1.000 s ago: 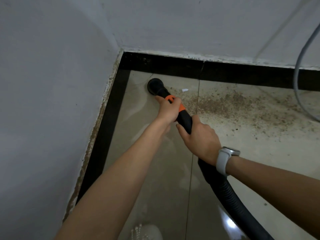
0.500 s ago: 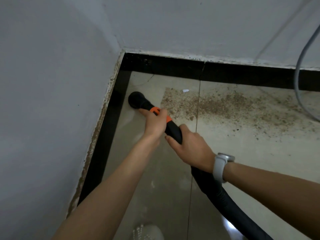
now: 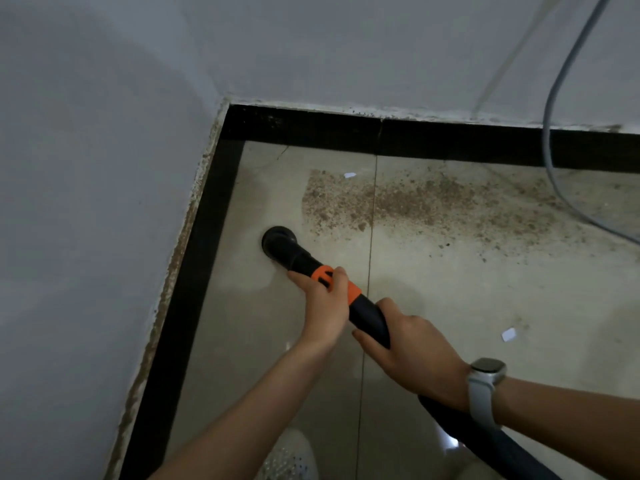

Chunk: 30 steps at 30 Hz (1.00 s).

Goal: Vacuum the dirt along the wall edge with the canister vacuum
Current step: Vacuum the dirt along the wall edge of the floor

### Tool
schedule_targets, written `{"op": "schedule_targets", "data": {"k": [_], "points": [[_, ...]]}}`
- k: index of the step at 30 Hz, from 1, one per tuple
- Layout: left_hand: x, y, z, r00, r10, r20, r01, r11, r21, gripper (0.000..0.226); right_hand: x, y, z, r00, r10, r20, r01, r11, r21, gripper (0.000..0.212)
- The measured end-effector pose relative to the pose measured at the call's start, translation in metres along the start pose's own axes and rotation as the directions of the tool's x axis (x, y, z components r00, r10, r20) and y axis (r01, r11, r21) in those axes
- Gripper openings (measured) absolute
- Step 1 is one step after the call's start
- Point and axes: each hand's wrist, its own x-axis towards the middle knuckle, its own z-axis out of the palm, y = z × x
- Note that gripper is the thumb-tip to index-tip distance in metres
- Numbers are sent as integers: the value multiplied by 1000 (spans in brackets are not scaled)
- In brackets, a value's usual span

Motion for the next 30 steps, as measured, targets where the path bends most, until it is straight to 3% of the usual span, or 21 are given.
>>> {"op": "schedule_targets", "data": {"k": [9,22,30], "points": [[-3,-1,28,999,6,37,-5,1000,-11,84,-13,14,-11,995,66,-70,-68,997,-22,33],[47,41,29,998,50,50,-48,998,-31,78,49,7,-17,980,93,-175,-96,995,-9,33],[76,63,36,989,67,134,-63,997,-32,79,79,8,-27,970,132,-203,-140,990,-25,33]]}}
